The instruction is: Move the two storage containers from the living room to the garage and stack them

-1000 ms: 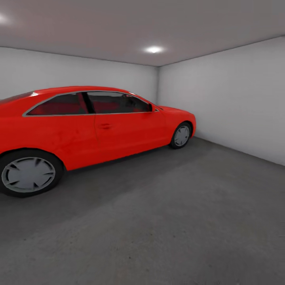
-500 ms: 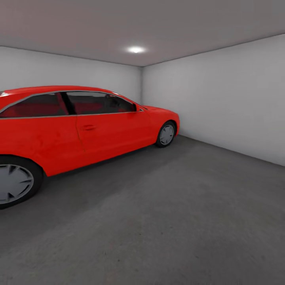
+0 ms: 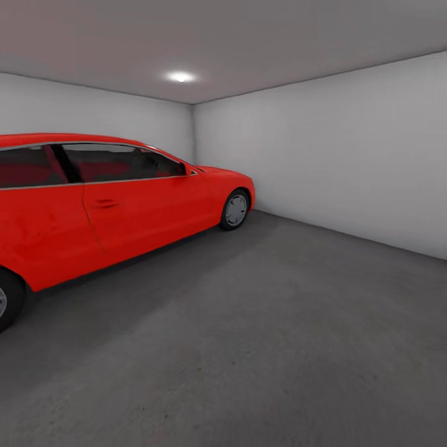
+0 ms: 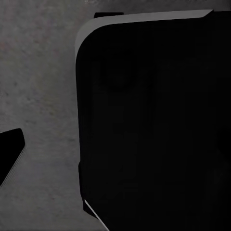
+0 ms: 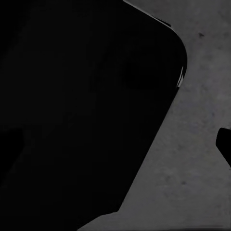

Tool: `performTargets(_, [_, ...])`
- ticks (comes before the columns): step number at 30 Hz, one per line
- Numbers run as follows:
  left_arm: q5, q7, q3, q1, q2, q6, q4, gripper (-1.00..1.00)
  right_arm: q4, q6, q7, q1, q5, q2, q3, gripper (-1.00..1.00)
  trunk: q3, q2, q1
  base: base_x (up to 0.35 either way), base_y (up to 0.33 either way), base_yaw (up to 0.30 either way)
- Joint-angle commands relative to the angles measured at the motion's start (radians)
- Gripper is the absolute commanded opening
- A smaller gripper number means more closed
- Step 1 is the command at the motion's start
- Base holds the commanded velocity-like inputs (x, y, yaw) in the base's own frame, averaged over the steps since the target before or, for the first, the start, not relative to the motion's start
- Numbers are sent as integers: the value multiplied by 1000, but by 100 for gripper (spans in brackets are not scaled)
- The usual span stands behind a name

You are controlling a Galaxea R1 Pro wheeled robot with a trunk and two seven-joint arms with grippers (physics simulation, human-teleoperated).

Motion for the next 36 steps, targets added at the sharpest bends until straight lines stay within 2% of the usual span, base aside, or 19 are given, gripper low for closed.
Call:
performTargets(1, [0, 0, 0, 0, 0, -2, 0, 100, 1, -4, 1, 0, -7, 0, 6, 100, -1, 0, 0, 0, 0, -286])
performTargets(36, [0, 0, 0, 0, 0, -3, 0, 100, 1, -4, 1, 0, -13, 2, 6, 100, -1, 0, 0, 0, 0, -286])
